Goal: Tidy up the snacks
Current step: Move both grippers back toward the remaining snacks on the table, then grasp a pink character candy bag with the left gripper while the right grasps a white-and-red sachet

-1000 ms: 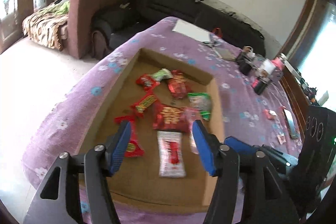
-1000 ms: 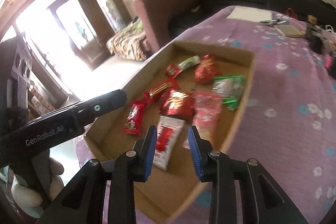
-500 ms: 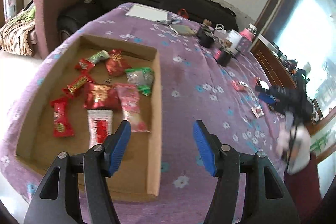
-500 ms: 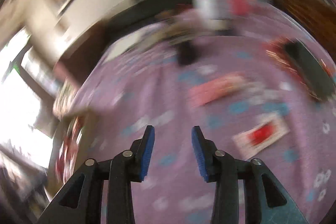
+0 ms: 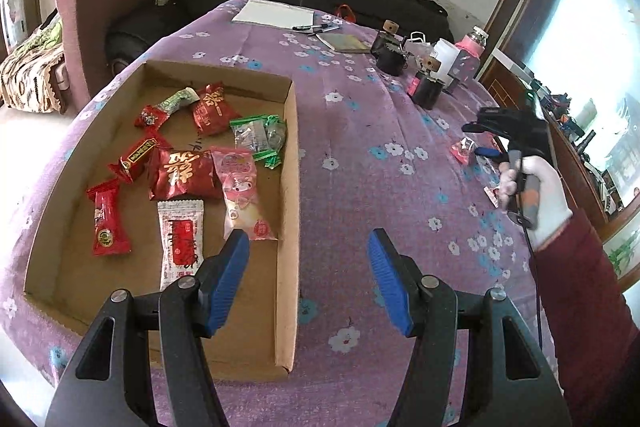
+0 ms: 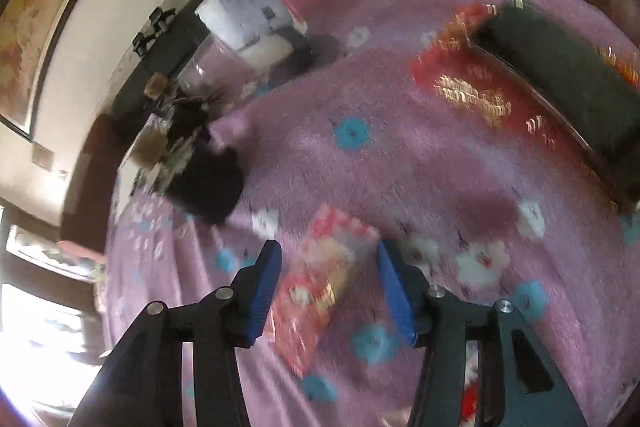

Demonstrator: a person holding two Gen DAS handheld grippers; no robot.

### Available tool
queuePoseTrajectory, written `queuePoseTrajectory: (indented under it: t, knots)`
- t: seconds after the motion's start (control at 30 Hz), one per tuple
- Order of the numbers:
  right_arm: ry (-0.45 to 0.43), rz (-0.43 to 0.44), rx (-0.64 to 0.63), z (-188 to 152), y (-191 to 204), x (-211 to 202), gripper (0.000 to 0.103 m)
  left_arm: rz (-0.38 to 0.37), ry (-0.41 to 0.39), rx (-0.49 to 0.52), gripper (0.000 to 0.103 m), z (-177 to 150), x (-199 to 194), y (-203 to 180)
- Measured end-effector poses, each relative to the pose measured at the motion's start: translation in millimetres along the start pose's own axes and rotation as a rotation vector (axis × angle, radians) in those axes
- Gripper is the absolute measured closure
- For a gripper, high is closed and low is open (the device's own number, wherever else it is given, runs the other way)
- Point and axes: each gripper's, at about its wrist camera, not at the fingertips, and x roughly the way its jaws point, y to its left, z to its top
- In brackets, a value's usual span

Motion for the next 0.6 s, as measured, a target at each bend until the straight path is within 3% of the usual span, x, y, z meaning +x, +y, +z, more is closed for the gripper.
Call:
queuePoseTrajectory:
  t: [0.07, 0.13, 0.17, 0.2, 0.3, 0.37, 0.43, 0.47, 0.53, 0.6]
  knots:
    - [0.001, -0.083, -0.097, -5, 18, 4, 0.052, 0.001, -0.001, -0.006, 0.042, -1, -1, 2]
    - [0.027, -0.079, -0.171, -22, 32, 3, 0.060, -0.001, -0.004, -0.013, 0.042, -1, -2, 3]
    - [0.042, -0.075, -0.199, -32, 36, 1, 0.071, -0.003, -0.003, -0.016, 0.042, -1, -2, 3]
    - [0.056, -0.064, -0.224, -42, 41, -2, 0.071, -0.007, -0.001, -0.018, 0.042, -2, -1, 3]
    - [0.168, 0.077, -0.297, -91, 55, -14, 0.072, -0.022, 0.005, -0.011, 0.042, -3, 0, -2]
    - [0.198, 0.127, -0.353, -115, 63, -24, 0.069, -0.035, 0.011, 0.001, 0.042, -5, 0, -7]
    - [0.315, 0.308, -0.335, -139, 60, -31, 0.070, -0.048, 0.015, 0.010, 0.042, -6, -1, -11]
    - [0.332, 0.346, -0.322, -142, 56, -36, 0.070, -0.052, 0.015, 0.015, 0.042, -7, -1, -13]
    - [0.238, 0.393, -0.285, -131, 35, -60, 0.070, -0.056, 0.015, 0.025, 0.042, -9, -3, -16]
    - [0.120, 0.356, -0.240, -108, 6, -81, 0.061, -0.064, 0.021, 0.033, 0.042, -12, -3, -19]
